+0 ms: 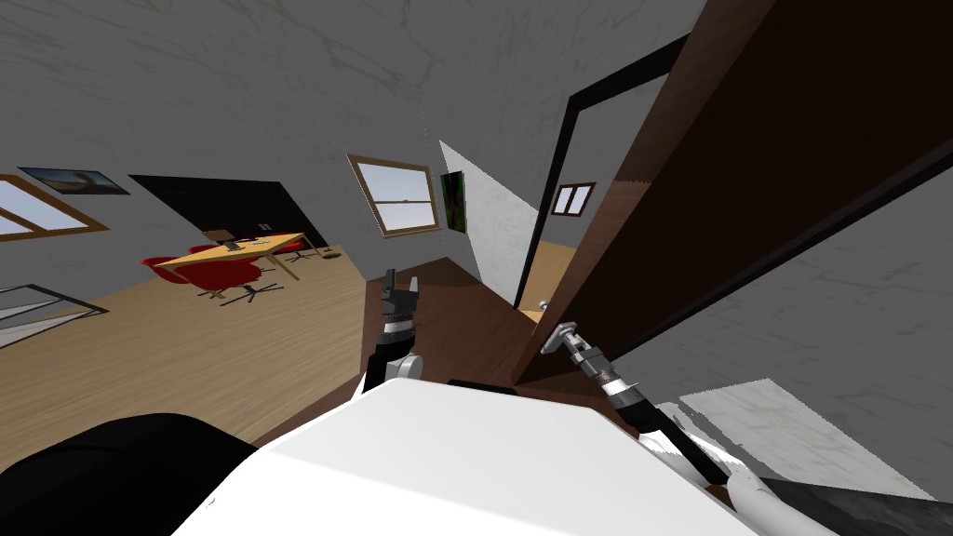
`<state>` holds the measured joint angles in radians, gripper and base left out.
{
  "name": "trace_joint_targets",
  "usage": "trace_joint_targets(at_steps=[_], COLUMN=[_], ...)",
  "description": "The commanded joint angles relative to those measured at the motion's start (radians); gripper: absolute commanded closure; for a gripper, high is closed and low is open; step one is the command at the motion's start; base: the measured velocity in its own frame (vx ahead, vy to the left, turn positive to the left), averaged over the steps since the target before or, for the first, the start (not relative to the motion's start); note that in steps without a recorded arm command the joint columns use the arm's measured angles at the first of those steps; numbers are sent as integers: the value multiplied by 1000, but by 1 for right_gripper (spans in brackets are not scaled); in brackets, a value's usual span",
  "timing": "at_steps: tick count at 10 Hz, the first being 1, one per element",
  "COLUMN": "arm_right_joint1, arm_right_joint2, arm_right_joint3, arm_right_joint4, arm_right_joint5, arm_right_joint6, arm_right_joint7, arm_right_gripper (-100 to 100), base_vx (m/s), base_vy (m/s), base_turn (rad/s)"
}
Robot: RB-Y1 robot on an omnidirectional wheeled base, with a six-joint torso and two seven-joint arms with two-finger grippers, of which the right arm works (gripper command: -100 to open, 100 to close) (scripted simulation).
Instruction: Pull the door open
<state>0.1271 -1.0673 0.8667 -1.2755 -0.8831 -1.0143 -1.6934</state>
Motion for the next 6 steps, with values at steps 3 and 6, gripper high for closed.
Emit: trace_joint_targets(at_steps=[3,6], arm_right_joint1=[0,0], arm_right_joint2=[-2,-2], arm_right_joint3=[-1,-1], arm_right_joint4=[2,2], arm_right_joint5=[0,0], arm_right_joint6=[-2,-2], arm_right_joint7=[-1,-1], arm_right_gripper=[100,100], base_vx=[-1,0], base_vy=[2,0], base_turn=[7,0])
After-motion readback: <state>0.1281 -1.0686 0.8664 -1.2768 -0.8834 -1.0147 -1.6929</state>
